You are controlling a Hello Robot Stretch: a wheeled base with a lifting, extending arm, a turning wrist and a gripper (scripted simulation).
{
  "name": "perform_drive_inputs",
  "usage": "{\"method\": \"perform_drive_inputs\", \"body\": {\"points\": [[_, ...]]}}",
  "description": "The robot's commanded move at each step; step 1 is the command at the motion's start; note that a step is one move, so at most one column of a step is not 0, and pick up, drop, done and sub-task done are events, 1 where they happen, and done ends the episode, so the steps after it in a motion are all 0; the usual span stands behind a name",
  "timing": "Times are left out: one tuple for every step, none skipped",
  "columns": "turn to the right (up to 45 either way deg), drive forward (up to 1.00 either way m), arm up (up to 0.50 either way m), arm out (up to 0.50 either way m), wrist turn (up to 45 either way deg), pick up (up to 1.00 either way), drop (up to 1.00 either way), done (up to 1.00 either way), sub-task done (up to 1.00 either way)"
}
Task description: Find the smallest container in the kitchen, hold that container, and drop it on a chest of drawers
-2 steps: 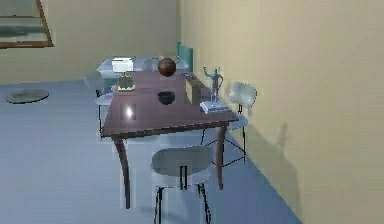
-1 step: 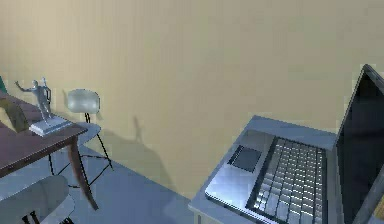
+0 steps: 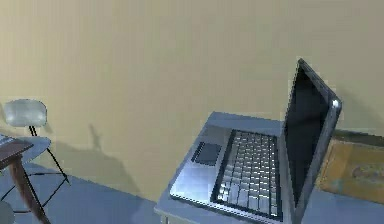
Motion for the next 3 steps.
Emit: {"method": "perform_drive_inputs", "body": {"points": [[-45.0,0.0,0.0,0.0,0.0,0.0,0.0,0.0,0.0],[-45.0,0.0,0.0,0.0,0.0,0.0,0.0,0.0,0.0],[-30.0,0.0,0.0,0.0,0.0,0.0,0.0,0.0,0.0]]}}
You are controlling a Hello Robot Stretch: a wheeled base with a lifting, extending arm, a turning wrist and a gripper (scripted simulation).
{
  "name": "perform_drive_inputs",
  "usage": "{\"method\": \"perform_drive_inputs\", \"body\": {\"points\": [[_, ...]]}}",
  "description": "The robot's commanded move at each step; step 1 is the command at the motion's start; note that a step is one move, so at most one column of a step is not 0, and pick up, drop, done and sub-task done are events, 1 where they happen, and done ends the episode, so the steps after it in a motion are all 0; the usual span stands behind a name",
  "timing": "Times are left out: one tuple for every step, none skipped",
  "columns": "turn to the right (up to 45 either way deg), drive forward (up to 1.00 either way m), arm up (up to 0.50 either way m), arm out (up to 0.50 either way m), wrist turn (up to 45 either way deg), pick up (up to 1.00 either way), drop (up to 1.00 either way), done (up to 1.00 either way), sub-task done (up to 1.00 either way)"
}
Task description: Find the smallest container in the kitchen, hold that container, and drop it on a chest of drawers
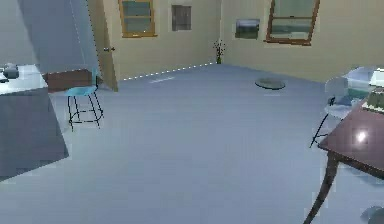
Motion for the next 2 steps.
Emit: {"method": "perform_drive_inputs", "body": {"points": [[45.0,0.0,0.0,0.0,0.0,0.0,0.0,0.0,0.0],[45.0,0.0,0.0,0.0,0.0,0.0,0.0,0.0,0.0]]}}
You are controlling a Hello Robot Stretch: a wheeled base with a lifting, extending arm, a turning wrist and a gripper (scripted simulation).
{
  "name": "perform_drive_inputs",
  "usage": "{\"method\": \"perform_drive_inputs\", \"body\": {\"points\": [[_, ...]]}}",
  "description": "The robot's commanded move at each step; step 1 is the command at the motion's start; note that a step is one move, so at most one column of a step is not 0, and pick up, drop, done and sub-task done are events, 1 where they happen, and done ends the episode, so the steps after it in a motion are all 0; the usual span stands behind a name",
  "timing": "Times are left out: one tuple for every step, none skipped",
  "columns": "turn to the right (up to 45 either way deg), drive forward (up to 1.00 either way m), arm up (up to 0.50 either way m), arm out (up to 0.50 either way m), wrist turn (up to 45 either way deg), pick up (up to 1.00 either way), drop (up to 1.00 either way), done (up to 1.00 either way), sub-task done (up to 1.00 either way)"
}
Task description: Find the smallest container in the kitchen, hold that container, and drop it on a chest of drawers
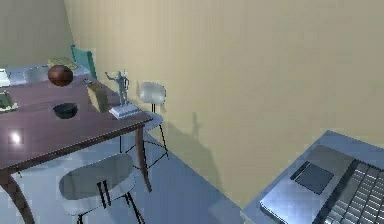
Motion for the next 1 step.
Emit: {"method": "perform_drive_inputs", "body": {"points": [[6.0,0.0,0.0,0.0,0.0,0.0,0.0,0.0,0.0]]}}
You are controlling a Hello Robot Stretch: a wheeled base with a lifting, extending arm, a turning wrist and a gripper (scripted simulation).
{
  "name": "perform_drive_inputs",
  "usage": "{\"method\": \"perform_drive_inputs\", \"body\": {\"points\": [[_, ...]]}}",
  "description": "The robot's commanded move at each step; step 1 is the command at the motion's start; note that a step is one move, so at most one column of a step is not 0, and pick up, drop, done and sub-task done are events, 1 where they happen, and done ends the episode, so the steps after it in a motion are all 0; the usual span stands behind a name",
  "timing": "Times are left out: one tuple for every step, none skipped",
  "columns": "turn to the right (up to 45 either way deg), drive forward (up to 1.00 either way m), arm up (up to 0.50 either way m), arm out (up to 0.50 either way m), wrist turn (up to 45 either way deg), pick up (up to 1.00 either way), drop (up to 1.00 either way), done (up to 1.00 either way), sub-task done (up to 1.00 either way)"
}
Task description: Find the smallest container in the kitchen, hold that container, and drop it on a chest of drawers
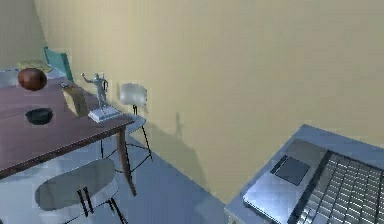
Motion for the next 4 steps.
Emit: {"method": "perform_drive_inputs", "body": {"points": [[-45.0,0.0,0.0,0.0,0.0,0.0,0.0,0.0,0.0],[-30.0,0.0,0.0,0.0,0.0,0.0,0.0,0.0,0.0],[45.0,0.0,0.0,0.0,0.0,0.0,0.0,0.0,0.0],[27.0,0.0,0.0,0.0,0.0,0.0,0.0,0.0,0.0]]}}
